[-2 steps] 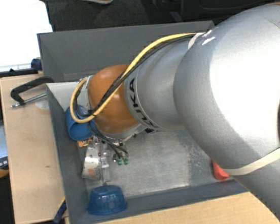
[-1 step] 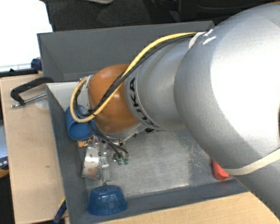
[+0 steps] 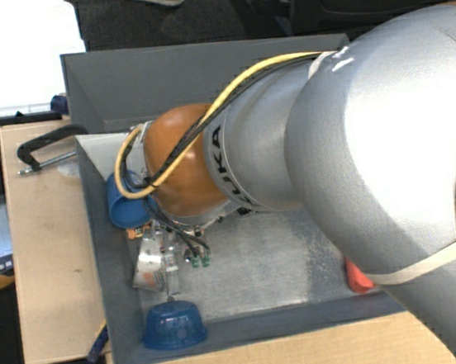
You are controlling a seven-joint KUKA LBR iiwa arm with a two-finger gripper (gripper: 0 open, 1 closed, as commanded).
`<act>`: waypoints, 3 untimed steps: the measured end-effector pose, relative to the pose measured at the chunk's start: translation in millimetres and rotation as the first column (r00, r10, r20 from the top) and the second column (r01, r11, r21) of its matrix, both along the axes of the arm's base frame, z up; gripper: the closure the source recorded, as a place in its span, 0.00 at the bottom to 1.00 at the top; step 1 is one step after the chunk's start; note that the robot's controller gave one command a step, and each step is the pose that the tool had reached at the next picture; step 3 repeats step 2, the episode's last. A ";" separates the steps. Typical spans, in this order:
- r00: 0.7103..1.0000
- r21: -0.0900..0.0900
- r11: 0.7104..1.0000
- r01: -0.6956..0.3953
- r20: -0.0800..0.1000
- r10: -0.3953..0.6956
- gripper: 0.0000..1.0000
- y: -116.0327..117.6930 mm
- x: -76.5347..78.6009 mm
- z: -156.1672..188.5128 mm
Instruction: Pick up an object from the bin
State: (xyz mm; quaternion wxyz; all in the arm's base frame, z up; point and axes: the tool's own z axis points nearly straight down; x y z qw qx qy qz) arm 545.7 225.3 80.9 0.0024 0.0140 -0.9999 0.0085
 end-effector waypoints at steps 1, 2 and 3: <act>1.000 0.002 1.000 0.001 0.001 -0.001 1.00 0.4 -0.2 4.7; 1.000 0.004 1.000 0.000 0.002 0.000 1.00 1.7 -0.1 10.9; 1.000 0.004 1.000 0.000 0.002 0.000 1.00 1.7 -0.1 10.9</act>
Offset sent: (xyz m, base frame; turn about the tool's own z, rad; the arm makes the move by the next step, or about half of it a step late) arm -0.0001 0.0000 0.0043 0.0000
